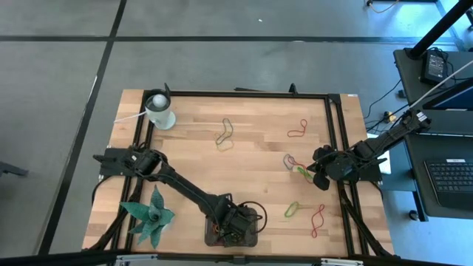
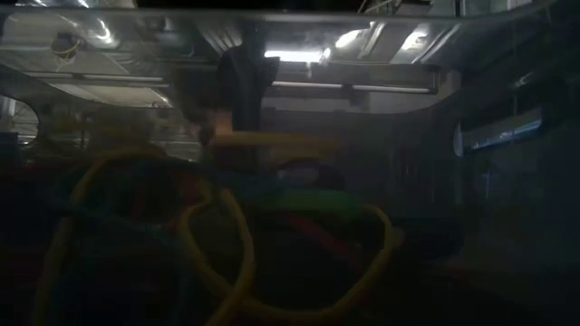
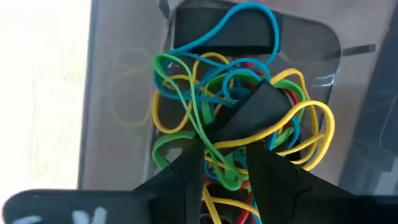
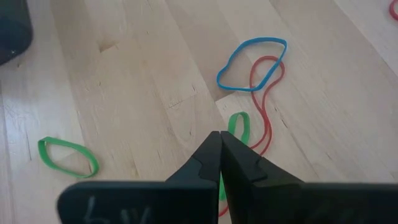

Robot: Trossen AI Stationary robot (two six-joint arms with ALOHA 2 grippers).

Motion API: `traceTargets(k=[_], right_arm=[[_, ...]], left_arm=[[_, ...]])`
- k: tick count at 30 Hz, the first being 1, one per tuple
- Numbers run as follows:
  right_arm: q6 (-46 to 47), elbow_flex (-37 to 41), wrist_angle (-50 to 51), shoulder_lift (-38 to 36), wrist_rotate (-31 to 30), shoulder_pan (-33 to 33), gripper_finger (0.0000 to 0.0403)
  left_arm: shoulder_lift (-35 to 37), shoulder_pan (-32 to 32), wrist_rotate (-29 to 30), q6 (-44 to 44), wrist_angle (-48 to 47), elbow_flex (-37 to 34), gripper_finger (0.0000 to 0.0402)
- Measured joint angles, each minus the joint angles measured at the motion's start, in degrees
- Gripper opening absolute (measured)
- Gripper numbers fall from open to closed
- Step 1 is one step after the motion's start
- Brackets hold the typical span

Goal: Pick and place rubber bands into bin
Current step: Put the red rubber band into the black bin

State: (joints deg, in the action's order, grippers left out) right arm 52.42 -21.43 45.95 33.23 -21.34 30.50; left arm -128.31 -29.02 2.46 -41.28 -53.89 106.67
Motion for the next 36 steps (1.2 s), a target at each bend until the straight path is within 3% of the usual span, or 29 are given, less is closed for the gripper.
traceTargets(k=[9,23,29,36], right_arm=[[-0.1,0.0,0.0,0.0,0.0,0.0,0.0014],[-0.2,0.0,-1.6,0.0,0.0,0.0,0.0014],[-1.5,0.0,-3.4,0.0,0.0,0.0,0.0014],[-2.9,0.0,-7.5,0.0,-4.9,0.0,0.0014]], left_arm=[[0.0,0.0,-0.5,1.1,-2.1,3.3,0.0110],[0.1,1.9,-0.1,4.3,-17.7,13.6,0.0074],[0.1,4.2,-0.1,11.8,-17.9,15.5,0.0013],[2.0,8.4,0.9,23.7,-18.4,15.6,0.0001]])
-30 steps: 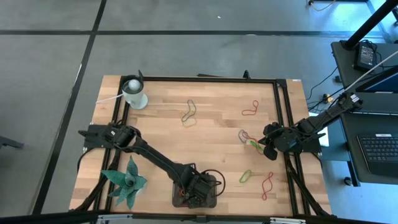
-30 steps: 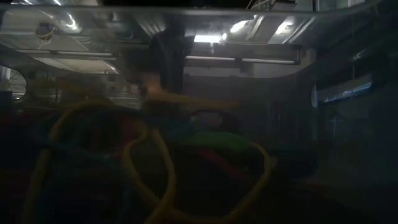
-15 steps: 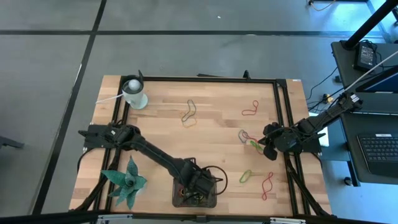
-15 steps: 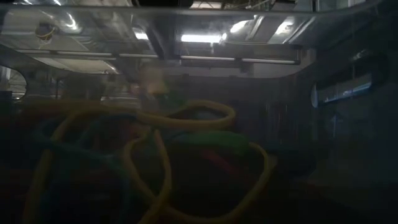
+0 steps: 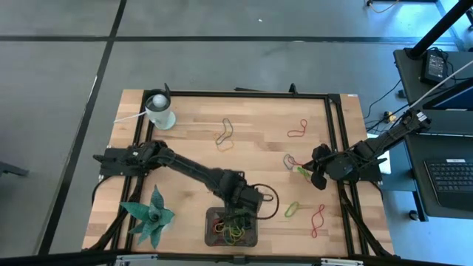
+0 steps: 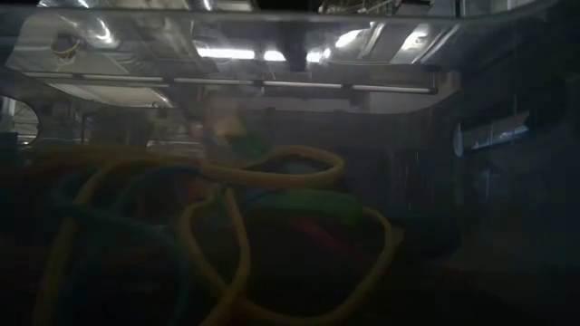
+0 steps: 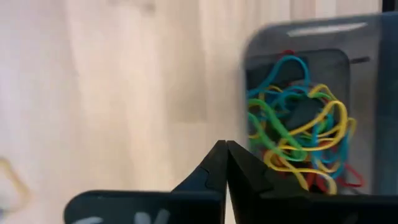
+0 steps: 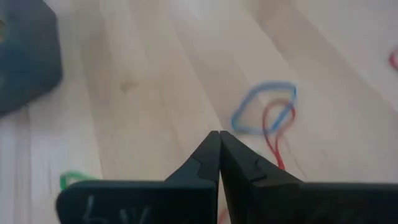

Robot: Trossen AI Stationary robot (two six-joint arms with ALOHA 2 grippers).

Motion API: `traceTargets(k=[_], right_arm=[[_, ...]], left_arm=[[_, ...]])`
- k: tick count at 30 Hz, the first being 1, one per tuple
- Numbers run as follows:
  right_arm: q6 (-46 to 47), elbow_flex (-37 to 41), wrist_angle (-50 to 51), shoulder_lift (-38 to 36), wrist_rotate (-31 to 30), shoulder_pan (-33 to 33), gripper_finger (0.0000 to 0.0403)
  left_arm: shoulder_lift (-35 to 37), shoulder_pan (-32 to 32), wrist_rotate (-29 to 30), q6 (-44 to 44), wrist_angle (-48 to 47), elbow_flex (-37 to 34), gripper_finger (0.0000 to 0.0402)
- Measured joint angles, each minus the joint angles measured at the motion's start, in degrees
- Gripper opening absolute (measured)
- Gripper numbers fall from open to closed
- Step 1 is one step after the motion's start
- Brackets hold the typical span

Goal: Pick and place rubber bands into bin
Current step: Put the red rubber band into the black bin

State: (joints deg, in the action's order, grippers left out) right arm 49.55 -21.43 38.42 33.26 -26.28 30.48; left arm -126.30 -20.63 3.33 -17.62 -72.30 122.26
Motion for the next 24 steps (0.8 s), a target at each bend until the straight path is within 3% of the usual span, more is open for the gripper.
traceTargets(k=[4,7,15,24], right_arm=[[-0.8,0.0,-5.0,0.0,-4.3,0.0,0.0017],[-3.3,0.0,-8.3,0.0,-6.5,-0.7,0.0034],[-9.5,-1.1,-15.8,0.7,-7.1,-10.6,0.0116],[-11.6,-10.4,-15.9,9.4,-7.1,-30.9,0.0180]], left_arm=[[2.0,3.0,1.4,5.4,0.8,-1.8,0.0001],[5.1,5.4,1.7,7.6,3.5,-7.8,0.0002],[20.8,11.7,-1.5,9.5,25.2,-36.6,0.0002],[42.8,20.0,-1.8,11.4,40.9,-64.6,0.0002]])
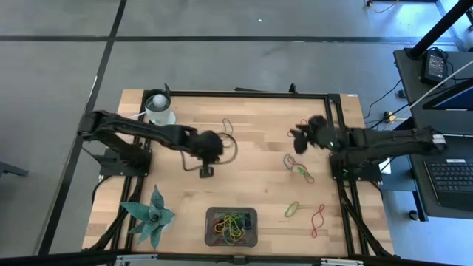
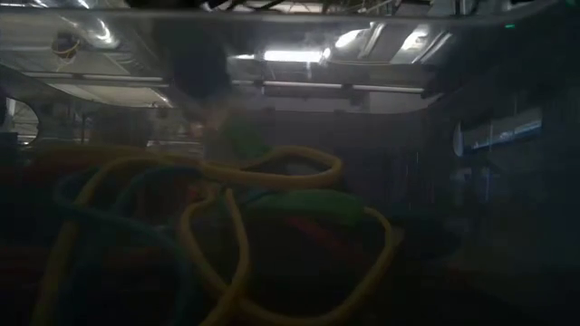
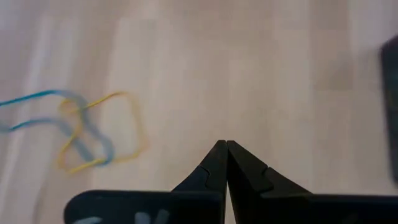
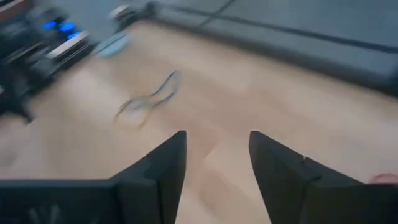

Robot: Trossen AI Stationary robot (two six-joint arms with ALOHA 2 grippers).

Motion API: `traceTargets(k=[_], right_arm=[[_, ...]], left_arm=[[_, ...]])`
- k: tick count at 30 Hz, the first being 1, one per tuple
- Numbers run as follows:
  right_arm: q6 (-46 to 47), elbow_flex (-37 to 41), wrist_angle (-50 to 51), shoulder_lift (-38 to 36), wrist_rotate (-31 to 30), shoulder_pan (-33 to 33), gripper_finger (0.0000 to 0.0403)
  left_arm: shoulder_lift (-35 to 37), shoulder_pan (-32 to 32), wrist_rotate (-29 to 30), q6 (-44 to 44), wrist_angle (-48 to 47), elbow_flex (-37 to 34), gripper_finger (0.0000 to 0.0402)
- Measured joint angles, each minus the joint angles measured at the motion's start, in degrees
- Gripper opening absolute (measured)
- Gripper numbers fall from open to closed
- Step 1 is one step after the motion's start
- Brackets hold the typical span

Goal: Pick and place rubber bands into bin
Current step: Put the red rubber band into the black bin

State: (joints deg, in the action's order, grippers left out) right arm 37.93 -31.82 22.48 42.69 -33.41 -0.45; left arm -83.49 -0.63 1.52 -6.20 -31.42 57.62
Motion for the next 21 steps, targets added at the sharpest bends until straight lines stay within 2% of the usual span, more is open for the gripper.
traceTargets(k=[3,7,12,17,21], right_arm=[[-2.5,-5.5,0.8,6.1,-0.1,-7.5,0.0189],[-4.3,-14.5,8.3,16.4,0.3,-17.3,0.0189],[2.6,-25.1,24.5,29.0,11.0,-30.1,0.0192],[2.6,-26.2,28.8,38.3,20.6,-38.5,0.0204],[4.0,-24.8,29.2,43.6,22.7,-41.7,0.0208]], left_arm=[[6.7,3.1,0.0,1.5,3.1,-6.4,0.0002],[13.8,7.1,-0.1,3.9,6.6,-12.8,0.0002],[19.2,11.5,-1.0,8.1,9.9,-17.3,0.0002],[21.0,15.3,-3.3,12.4,11.2,-19.3,0.0002],[21.0,17.5,-4.5,13.0,11.1,-19.4,0.0002]])
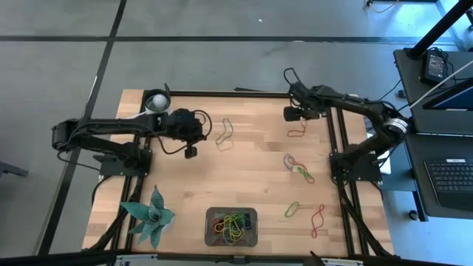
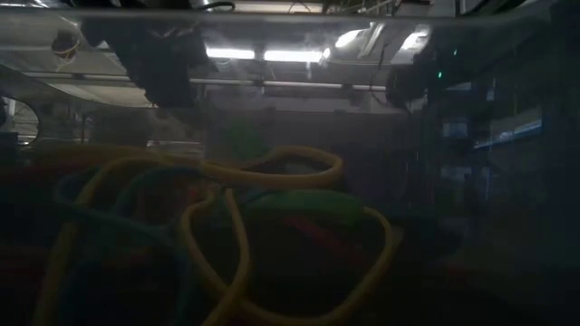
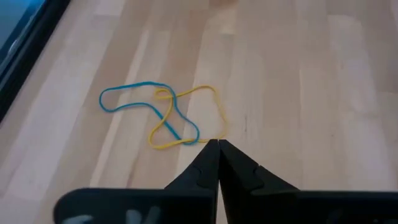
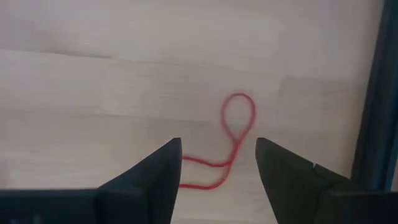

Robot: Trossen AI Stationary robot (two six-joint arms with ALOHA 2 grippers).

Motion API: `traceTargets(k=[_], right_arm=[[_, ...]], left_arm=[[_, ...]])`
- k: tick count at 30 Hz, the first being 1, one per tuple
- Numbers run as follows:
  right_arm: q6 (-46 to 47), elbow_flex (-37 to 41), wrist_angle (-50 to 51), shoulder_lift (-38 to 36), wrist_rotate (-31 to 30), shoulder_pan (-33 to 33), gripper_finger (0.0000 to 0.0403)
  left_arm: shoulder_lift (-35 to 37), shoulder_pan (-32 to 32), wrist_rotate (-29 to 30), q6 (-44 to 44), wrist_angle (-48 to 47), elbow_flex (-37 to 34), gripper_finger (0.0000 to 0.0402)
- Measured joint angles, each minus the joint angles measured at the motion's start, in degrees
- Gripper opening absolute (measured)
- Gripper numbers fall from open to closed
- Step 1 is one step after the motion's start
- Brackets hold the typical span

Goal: Pick and place rubber bands into bin
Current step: Put the red rubber band into the black bin

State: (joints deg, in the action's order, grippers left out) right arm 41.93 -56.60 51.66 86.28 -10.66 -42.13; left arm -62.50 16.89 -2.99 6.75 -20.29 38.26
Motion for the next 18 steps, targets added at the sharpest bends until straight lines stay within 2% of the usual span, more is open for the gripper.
traceTargets(k=[10,18], right_arm=[[-2.5,0.4,-0.4,9.7,2.0,-3.6,0.0188],[-5.4,10.9,-11.7,9.4,8.8,-7.2,0.0171]], left_arm=[[0.0,1.3,-0.1,-1.8,0.0,0.0,0.0002],[0.0,-0.3,-0.1,-11.4,0.0,0.0,0.0002]])
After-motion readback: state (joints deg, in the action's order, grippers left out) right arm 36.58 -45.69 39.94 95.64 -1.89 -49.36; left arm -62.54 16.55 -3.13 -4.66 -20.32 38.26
